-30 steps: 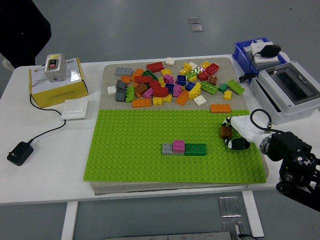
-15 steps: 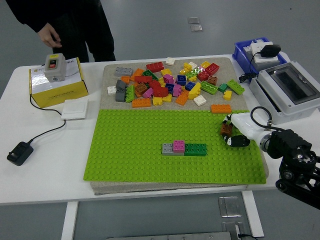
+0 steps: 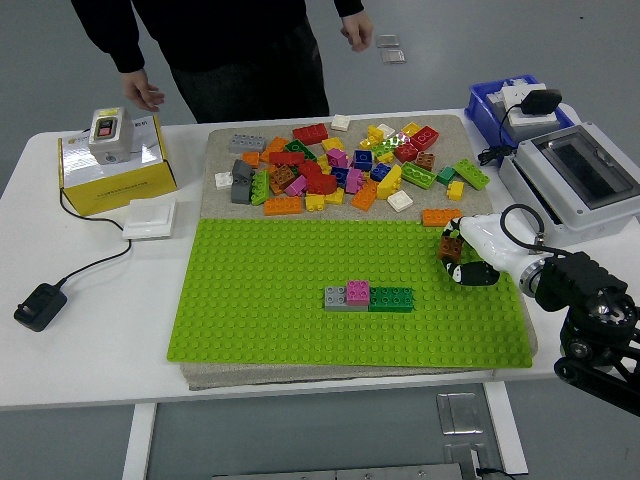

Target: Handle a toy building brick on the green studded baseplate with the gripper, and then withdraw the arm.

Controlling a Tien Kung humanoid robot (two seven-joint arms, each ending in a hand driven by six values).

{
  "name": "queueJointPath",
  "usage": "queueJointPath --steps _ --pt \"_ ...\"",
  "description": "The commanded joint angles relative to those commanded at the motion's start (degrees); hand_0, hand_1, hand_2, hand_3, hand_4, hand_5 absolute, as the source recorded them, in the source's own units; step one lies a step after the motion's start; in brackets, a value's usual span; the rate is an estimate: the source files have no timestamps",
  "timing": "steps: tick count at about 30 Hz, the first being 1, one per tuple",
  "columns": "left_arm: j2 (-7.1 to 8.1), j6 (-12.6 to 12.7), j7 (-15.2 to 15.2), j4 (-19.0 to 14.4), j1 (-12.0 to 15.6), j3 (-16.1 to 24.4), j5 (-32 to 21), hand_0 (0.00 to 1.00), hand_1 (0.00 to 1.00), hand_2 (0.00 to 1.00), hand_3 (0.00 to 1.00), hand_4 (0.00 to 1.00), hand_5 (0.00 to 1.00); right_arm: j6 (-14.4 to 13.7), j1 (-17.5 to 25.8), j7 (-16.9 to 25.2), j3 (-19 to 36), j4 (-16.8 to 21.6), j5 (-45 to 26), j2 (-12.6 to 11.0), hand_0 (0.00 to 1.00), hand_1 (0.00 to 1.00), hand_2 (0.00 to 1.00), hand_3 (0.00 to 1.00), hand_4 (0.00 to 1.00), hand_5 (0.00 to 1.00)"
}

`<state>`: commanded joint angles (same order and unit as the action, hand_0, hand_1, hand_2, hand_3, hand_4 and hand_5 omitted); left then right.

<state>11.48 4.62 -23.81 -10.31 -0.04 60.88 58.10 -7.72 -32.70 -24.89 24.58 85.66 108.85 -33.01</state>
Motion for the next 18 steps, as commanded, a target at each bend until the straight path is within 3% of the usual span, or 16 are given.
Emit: queueJointPath --steps 8,18 --pt "0.09 -0.1 -0.5 0.0 0.2 0.9 1.0 0.652 0.622 0.580 0.616 0.272 0.554 0.5 0.1 -0.5 -1.5 7.5 -0.2 -0.9 0.128 0.176 0.496 0.620 0.497 0.321" --pt "0.25 -0.1 -0.6 0.0 0.1 1.3 1.6 0.652 0.622 0.581 0.616 0.265 0.556 0.4 -1.3 -0.8 -5.2 7.2 0.3 2.1 0.128 0.174 0.491 0.608 0.498 0.323"
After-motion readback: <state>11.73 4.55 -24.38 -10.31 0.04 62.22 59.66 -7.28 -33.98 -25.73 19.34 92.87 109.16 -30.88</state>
